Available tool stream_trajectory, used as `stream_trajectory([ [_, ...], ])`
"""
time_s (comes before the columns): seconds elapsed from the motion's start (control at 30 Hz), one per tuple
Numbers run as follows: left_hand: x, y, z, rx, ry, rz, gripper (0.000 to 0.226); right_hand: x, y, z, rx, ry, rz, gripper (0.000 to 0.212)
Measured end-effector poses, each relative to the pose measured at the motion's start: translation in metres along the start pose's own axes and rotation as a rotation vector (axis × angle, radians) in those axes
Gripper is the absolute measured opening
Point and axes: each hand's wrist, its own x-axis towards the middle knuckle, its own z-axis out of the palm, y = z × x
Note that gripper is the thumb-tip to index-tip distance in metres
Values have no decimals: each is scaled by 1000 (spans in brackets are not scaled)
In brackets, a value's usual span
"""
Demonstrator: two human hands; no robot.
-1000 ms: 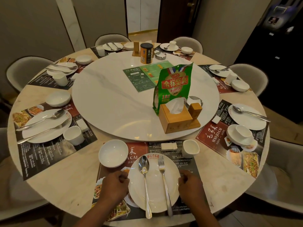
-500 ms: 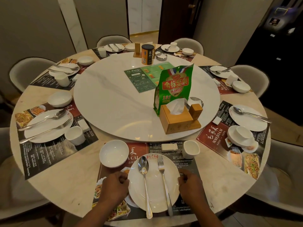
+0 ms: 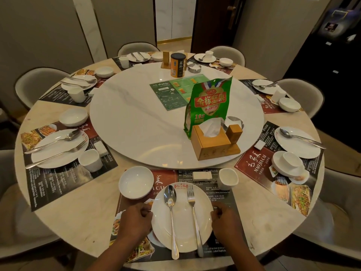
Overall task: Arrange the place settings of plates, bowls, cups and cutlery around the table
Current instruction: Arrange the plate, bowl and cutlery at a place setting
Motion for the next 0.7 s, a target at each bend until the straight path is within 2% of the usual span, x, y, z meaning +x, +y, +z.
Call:
stream_trajectory([
  [0.27, -3, 2, 0, -3, 52, 26, 14, 1, 2, -1, -19, 13, -54, 20],
  [0.37, -10, 10, -1, 46, 122, 69, 16, -4, -1, 1, -57, 133, -117, 19],
  [0.43, -17, 21, 2, 63, 64, 113, 18, -9, -6, 5, -83, 142, -160, 26],
  [0.57, -31, 41, 15, 99, -132, 118, 27, -17, -20, 18, -160, -26, -208, 36],
  [0.7, -34, 44, 25, 147, -198, 85, 38, -20, -25, 24, -239, -50, -233, 40],
])
